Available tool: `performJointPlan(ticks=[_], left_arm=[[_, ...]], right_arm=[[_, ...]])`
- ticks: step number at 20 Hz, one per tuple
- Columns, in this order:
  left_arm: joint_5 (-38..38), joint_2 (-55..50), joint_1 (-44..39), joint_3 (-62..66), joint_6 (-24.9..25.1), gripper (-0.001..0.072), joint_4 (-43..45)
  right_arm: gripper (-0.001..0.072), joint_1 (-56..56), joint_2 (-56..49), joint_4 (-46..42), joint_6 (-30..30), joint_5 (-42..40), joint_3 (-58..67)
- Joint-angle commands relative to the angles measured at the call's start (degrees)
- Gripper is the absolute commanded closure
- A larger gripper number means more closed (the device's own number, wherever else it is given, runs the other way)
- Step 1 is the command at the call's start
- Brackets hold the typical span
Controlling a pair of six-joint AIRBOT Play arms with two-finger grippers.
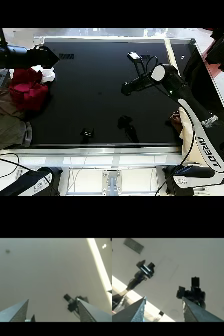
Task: Fold the shirts.
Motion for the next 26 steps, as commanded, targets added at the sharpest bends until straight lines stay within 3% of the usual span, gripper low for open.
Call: performJointPlan(ticks=[1,2,3,4,8,10,11,13,14,18,22,26], left_arm=[[-2.36,-2.32,0.02,-0.07,0.04,0.0002,0.13],[-1.97,-3.28,0.02,-0.07,0.07,0.0063,1.36],[-0.83,-4.24,0.02,-0.04,0.09,0.0228,4.96],[1.6,-5.16,0.04,-0.04,0.31,0.0347,10.62],[12.81,-7.54,0.92,-0.07,-0.96,0.0335,42.62],[13.57,-10.03,4.79,-0.07,-3.34,0.0323,51.01],[13.33,-11.61,7.8,-0.07,-4.26,0.0245,50.58],[12.83,-15.15,13.6,-0.07,-9.46,0.0006,48.87],[12.72,-16.98,16.06,-0.07,-11.39,-0.0013,47.25],[11.8,-26.45,23.04,-0.07,-11.39,-0.0013,39.47],[9.4,-34.34,24.81,-0.07,-11.41,-0.0013,39.39],[12.26,-40.0,25.05,-0.04,-11.37,-0.0012,39.41]], right_arm=[[0.0217,0.04,-0.04,1.42,0.35,-0.7,0.07],[0.0217,0.04,-0.04,1.73,0.35,-0.72,0.07],[0.0217,0.04,-0.04,1.7,0.35,-0.68,0.07],[0.0217,0.04,-0.02,1.68,0.35,-0.59,0.07],[0.0216,0.02,-0.02,1.66,0.33,0.26,0.07],[0.0216,0.02,-0.02,1.55,0.31,-0.17,0.07],[0.0215,0.02,-0.02,1.55,0.31,-0.22,0.07],[0.0215,0.02,-0.02,1.6,0.31,-0.22,0.07],[0.0215,0.02,-0.02,1.6,0.33,-0.22,0.07],[0.0215,0.02,-0.02,1.68,0.37,-0.28,0.07],[0.0216,0.02,-0.02,1.68,0.37,-0.31,0.07],[0.0216,0.04,-0.02,1.95,0.42,-0.55,0.07]])
